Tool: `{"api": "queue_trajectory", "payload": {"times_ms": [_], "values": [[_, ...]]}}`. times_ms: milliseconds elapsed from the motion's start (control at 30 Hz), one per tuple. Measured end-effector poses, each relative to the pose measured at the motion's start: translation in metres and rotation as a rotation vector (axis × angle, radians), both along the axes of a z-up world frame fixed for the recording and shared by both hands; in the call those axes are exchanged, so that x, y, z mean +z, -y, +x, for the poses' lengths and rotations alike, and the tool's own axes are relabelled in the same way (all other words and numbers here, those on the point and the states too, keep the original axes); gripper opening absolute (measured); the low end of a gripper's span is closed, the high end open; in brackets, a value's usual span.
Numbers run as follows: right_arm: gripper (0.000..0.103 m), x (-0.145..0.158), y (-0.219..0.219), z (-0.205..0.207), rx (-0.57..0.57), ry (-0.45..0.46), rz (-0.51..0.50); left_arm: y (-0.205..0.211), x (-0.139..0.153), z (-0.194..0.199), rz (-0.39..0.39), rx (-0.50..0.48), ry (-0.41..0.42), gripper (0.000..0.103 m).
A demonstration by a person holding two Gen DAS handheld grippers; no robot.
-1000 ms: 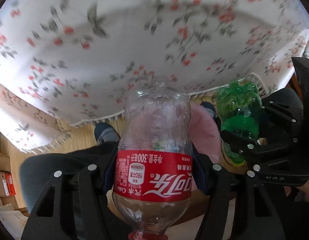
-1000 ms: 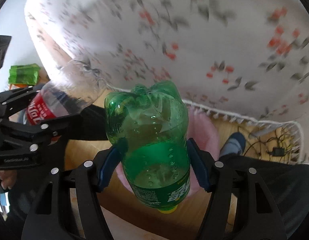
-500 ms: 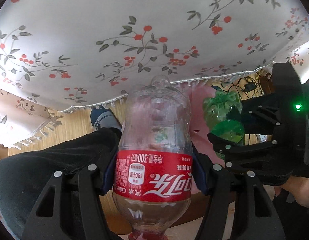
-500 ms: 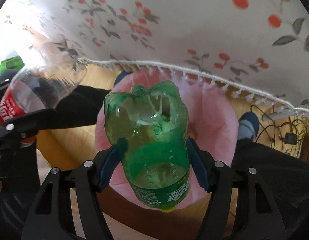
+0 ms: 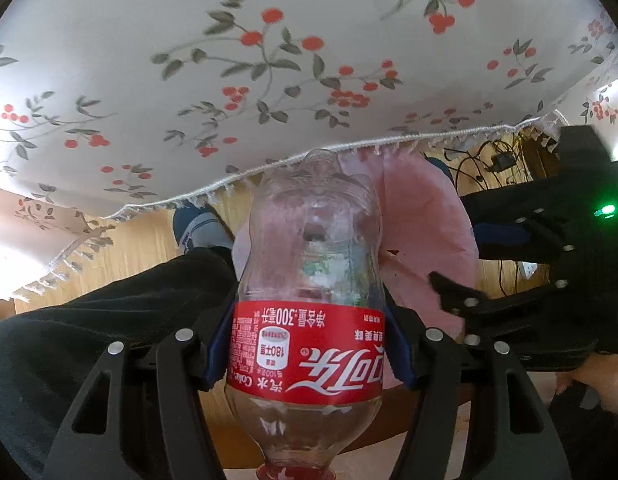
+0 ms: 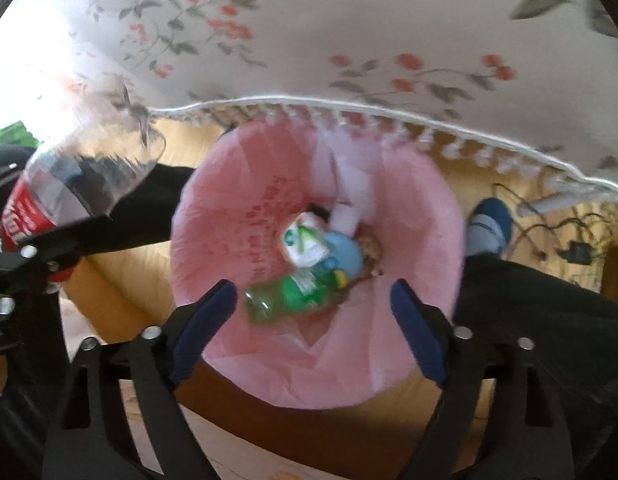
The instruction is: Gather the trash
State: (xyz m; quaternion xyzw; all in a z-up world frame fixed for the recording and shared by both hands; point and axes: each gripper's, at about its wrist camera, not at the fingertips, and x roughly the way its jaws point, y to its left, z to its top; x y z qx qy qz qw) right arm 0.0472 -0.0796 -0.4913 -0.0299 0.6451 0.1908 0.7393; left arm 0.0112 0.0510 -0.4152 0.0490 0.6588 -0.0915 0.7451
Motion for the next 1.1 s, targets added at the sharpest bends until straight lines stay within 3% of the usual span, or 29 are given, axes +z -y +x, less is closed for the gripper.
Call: {"api": "queue_trajectory", "payload": {"times_ms": [100, 233, 367, 533, 833, 1100], "values": [[0.093, 0.014, 0.012, -0.002, -0.026, 0.050, -0.016, 0.005, -0.008, -0.001, -0.002, -0.013, -0.017, 0.062], [0.094, 0.028, 0.021, -0.004, -0.031, 0.103, -0.033, 0.014, -0.015, -0.003, -0.005, -0.022, -0.030, 0.062], [0.094, 0.036, 0.022, -0.013, 0.022, 0.132, -0.116, 0.020, -0.018, -0.004, -0.008, -0.029, -0.035, 0.062], [0.094, 0.040, 0.025, -0.020, 0.042, 0.110, -0.169, 0.029, -0.024, -0.004, -0.007, -0.036, -0.043, 0.062], [0.094, 0.041, 0.033, -0.017, 0.005, 0.101, -0.140, 0.037, -0.037, -0.001, 0.000, -0.051, -0.070, 0.062], [0.094, 0.039, 0.030, -0.016, 0.008, 0.093, -0.141, 0.038, -0.040, 0.001, 0.008, -0.047, -0.079, 0.072]]}}
